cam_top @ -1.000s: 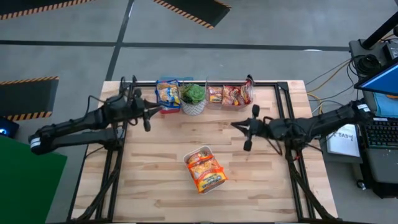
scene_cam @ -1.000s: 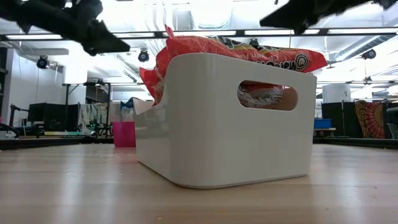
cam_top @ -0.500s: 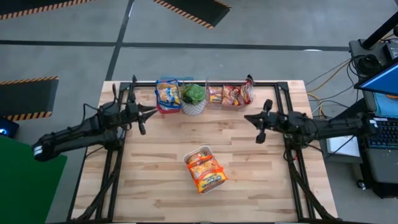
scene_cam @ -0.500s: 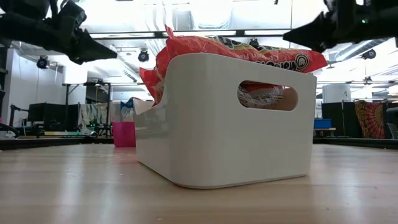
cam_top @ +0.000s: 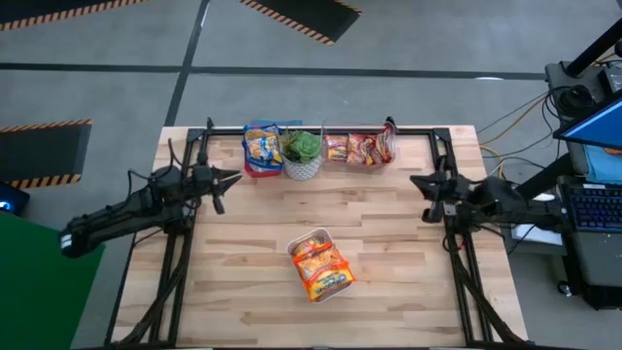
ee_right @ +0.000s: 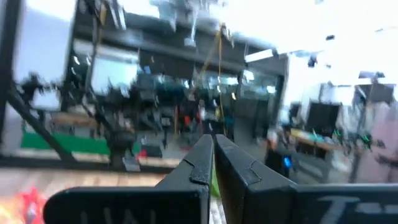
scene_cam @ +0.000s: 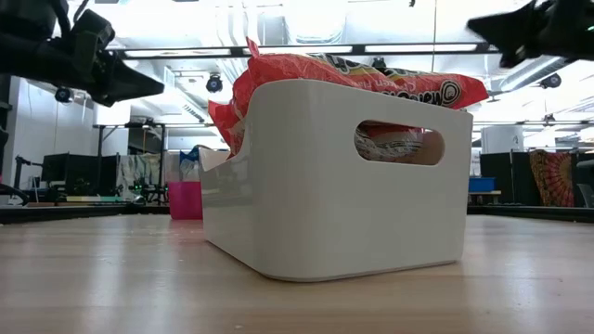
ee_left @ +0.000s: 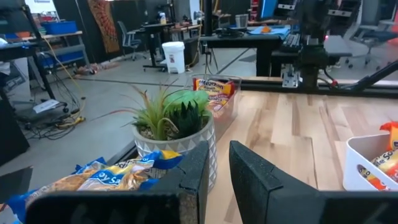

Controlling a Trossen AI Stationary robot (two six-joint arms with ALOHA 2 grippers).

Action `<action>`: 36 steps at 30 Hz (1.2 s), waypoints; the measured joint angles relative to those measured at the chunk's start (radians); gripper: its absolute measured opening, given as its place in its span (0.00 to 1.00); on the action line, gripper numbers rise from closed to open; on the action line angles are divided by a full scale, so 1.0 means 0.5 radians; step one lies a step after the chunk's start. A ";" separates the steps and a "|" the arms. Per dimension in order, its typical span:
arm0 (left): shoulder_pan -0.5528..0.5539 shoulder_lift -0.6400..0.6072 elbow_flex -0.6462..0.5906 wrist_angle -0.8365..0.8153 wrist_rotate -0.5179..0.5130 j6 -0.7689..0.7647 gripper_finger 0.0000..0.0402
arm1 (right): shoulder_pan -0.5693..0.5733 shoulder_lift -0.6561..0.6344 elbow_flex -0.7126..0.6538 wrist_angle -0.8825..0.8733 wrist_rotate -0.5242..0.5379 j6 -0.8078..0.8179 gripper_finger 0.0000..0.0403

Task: Sort Maruchan noodles
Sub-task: Return to Home Position

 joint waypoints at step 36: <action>-0.001 -0.283 -0.371 0.318 0.348 -0.627 0.11 | 0.000 -0.126 -0.245 -0.292 -0.043 0.399 0.02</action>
